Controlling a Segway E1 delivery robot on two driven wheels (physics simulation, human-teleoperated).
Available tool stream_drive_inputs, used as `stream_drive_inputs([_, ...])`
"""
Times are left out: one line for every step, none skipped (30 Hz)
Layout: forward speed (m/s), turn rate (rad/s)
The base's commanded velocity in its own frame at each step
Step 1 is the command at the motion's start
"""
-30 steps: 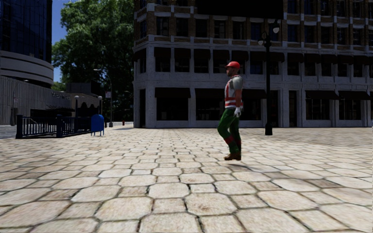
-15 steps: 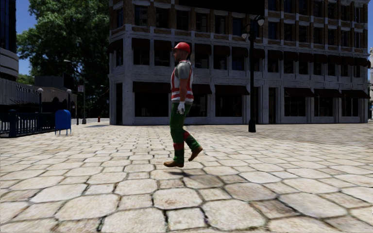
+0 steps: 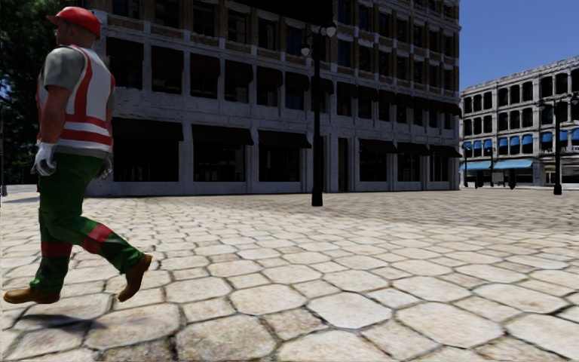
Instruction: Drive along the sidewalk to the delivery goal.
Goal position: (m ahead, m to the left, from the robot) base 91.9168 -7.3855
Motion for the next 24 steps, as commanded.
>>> stream_drive_inputs([2.0,-0.62])
stream_drive_inputs([2.0,-0.62])
stream_drive_inputs([2.0,-0.62])
stream_drive_inputs([2.0,-0.62])
stream_drive_inputs([2.0,-0.62])
stream_drive_inputs([2.0,-0.62])
stream_drive_inputs([2.0,-0.62])
stream_drive_inputs([2.0,-0.62])
stream_drive_inputs([2.0,-0.62])
stream_drive_inputs([2.0,-0.62])
stream_drive_inputs([2.0,-0.62])
stream_drive_inputs([2.0,-0.62])
stream_drive_inputs([2.0,-0.62])
stream_drive_inputs([2.0,-0.62])
stream_drive_inputs([2.0,-0.62])
stream_drive_inputs([2.0,-0.62])
stream_drive_inputs([2.0,-0.62])
stream_drive_inputs([2.0,-0.62])
stream_drive_inputs([2.0,-0.62])
stream_drive_inputs([2.0,-0.62])
stream_drive_inputs([2.0,-0.62])
stream_drive_inputs([2.0,-0.62])
stream_drive_inputs([2.0,-0.62])
stream_drive_inputs([2.0,-0.62])
